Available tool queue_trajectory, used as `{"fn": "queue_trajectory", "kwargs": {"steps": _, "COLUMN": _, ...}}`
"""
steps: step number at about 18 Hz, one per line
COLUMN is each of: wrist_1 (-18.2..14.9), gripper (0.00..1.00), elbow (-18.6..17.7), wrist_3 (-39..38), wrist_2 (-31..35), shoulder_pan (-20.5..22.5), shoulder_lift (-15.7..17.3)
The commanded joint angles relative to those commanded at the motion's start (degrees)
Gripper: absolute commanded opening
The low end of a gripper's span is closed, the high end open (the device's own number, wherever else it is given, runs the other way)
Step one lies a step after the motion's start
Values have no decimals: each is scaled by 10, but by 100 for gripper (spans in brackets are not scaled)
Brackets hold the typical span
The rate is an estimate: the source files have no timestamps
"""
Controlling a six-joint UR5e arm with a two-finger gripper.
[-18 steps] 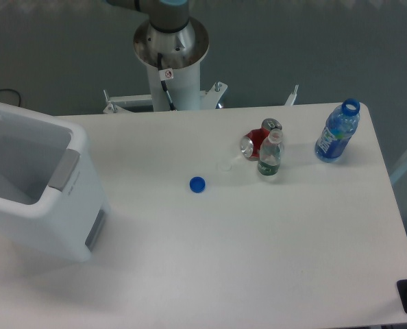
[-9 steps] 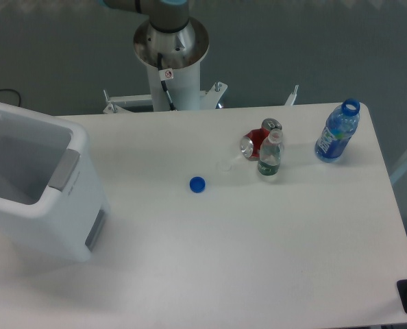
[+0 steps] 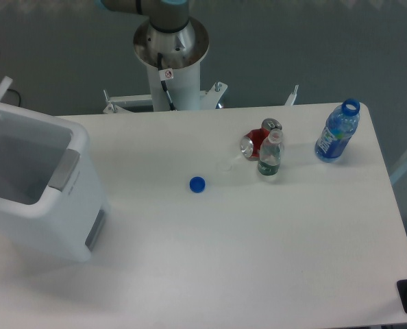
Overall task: Close the trash can
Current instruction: 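Push the trash can lid down with the gripper until it closes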
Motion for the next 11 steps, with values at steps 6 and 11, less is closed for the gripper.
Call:
{"fn": "queue_trajectory", "kwargs": {"steps": 6, "wrist_1": 2, "gripper": 0, "elbow": -1, "wrist_3": 0, "wrist_2": -2, "shoulder_pan": 23, "shoulder_lift": -16}}
{"fn": "queue_trajectory", "kwargs": {"steps": 11, "wrist_1": 3, "gripper": 0, "elbow": -11, "wrist_3": 0, "wrist_2": -1, "shoulder_pan": 30, "shoulder_lift": -28}}
